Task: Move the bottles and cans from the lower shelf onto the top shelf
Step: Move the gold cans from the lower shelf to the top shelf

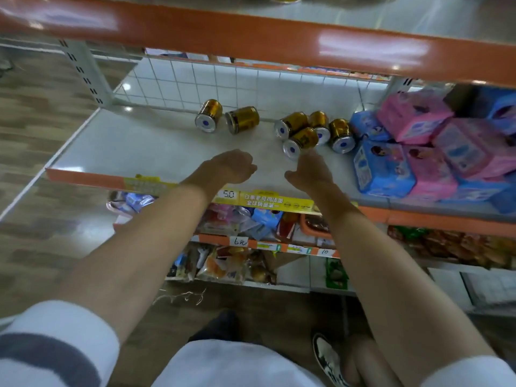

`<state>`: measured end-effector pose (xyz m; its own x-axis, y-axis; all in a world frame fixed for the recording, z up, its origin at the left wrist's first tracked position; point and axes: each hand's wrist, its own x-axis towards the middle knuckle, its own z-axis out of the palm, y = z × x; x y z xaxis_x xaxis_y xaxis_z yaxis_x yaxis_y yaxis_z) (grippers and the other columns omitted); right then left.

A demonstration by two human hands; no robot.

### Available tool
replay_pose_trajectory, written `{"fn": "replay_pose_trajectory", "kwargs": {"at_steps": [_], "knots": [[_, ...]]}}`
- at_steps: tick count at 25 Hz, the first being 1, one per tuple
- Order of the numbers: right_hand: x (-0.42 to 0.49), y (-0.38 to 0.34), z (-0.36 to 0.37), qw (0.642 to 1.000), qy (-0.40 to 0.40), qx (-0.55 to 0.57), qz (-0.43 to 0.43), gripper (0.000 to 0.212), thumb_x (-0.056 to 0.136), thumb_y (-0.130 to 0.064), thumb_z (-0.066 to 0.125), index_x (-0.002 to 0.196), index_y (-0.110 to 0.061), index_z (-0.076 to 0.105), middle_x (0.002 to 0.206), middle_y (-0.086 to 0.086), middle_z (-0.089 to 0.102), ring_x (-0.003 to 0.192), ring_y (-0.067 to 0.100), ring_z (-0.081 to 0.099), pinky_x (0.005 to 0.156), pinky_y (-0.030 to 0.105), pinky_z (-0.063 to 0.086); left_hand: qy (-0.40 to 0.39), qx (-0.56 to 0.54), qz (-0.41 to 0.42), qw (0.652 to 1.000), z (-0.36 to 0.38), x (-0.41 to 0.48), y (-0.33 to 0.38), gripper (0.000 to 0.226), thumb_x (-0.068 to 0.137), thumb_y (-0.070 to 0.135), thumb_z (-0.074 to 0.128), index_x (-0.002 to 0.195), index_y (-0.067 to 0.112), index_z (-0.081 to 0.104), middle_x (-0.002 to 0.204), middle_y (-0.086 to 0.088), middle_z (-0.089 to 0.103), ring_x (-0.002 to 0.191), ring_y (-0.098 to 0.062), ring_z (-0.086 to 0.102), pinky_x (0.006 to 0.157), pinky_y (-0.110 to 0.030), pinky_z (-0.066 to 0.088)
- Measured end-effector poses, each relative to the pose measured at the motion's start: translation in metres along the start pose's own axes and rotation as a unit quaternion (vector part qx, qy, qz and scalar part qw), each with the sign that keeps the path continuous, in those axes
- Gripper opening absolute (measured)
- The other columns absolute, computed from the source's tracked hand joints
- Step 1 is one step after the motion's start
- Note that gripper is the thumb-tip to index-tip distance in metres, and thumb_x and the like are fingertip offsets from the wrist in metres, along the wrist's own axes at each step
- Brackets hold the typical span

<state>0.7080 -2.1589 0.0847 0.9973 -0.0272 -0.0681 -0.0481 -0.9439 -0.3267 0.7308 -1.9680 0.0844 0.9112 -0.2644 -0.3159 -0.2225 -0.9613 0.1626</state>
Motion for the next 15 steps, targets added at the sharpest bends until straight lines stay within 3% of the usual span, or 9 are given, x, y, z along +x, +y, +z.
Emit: {"fn": "replay_pose_trajectory", "kwargs": {"at_steps": [4, 8, 15], "knots": [[0.012, -0.003, 0.016, 0.992, 0.029, 0.114, 0.052, 0.053, 0.087, -0.027, 0.069, 0.126, 0.003, 0.052, 0.127, 0.021, 0.055, 0.120, 0.035, 0.052, 0.096, 0.038, 0.045, 0.020, -0.014, 0.020, 1.000, 0.001, 0.033, 0.003, 0.046, 0.105, 0.034, 0.034, 0.132, 0.001, 0.049, 0.138, -0.021, 0.050, 0.127, -0.034, 0.046, 0.100, -0.037, 0.038], [0.027, -0.002, 0.010, 0.955, 0.085, 0.236, 0.158, 0.038, 0.090, -0.024, 0.064, 0.113, 0.005, 0.061, 0.114, 0.021, 0.065, 0.109, 0.033, 0.060, 0.080, 0.032, 0.044, 0.025, -0.072, 0.041, 0.996, -0.008, 0.069, 0.013, 0.043, 0.105, 0.032, 0.036, 0.135, 0.004, 0.048, 0.143, -0.017, 0.046, 0.131, -0.031, 0.043, 0.103, -0.035, 0.035], [0.061, 0.023, 0.011, 0.906, 0.074, 0.336, 0.246, 0.054, 0.095, -0.033, 0.057, 0.133, 0.005, 0.051, 0.136, 0.020, 0.056, 0.126, 0.031, 0.052, 0.098, 0.032, 0.041, 0.114, -0.059, 0.091, 0.988, -0.021, 0.128, 0.025, 0.042, 0.102, 0.022, 0.040, 0.142, 0.008, 0.045, 0.140, -0.020, 0.051, 0.126, -0.036, 0.050, 0.105, -0.042, 0.041]]}}
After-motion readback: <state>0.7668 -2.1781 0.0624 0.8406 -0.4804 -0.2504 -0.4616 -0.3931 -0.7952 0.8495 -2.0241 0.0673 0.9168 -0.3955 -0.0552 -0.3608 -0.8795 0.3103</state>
